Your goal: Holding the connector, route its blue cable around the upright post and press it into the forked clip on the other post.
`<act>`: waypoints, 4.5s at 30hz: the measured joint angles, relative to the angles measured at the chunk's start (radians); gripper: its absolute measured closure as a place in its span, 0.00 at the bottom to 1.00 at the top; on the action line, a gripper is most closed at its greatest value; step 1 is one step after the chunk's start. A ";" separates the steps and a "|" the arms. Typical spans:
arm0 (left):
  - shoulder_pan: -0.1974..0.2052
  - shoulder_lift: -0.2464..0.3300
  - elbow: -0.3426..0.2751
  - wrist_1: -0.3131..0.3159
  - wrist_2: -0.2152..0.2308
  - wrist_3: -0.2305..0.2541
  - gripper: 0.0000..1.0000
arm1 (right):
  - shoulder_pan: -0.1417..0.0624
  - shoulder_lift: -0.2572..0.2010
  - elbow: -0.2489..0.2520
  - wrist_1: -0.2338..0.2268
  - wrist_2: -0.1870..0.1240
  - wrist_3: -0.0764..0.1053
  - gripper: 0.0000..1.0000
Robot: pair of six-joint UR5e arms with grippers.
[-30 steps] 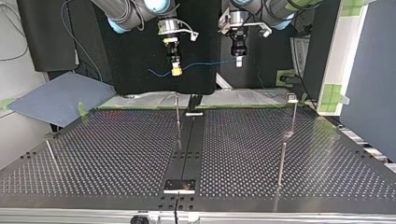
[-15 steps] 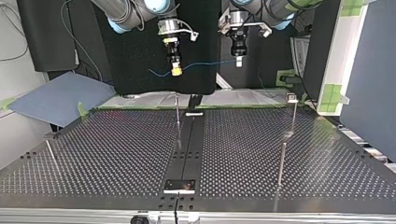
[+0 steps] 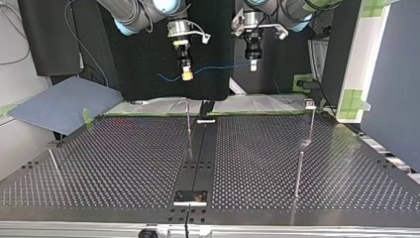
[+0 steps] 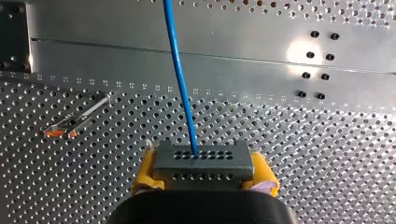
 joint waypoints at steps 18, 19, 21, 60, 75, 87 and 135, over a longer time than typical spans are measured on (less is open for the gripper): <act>0.000 0.000 0.000 0.000 0.000 0.000 0.98 | 0.000 0.000 0.000 0.000 0.000 0.000 1.00; 0.000 0.000 0.000 0.000 0.000 0.000 0.98 | 0.000 0.000 0.000 0.000 0.000 0.000 1.00; 0.000 0.000 0.000 0.000 0.000 0.000 0.98 | 0.000 0.000 0.000 0.000 0.000 0.000 1.00; 0.000 0.000 0.000 0.000 0.000 0.000 0.98 | 0.000 0.000 0.000 0.000 0.000 0.000 1.00; 0.000 0.000 0.000 0.000 0.000 0.000 0.98 | 0.000 0.000 0.000 0.000 0.000 0.000 1.00; 0.000 0.000 0.000 0.000 0.000 0.000 0.98 | 0.000 0.000 0.000 0.000 0.000 0.000 1.00; 0.000 0.000 0.000 0.000 0.000 0.000 0.87 | 0.000 0.000 0.000 0.000 0.000 0.000 1.00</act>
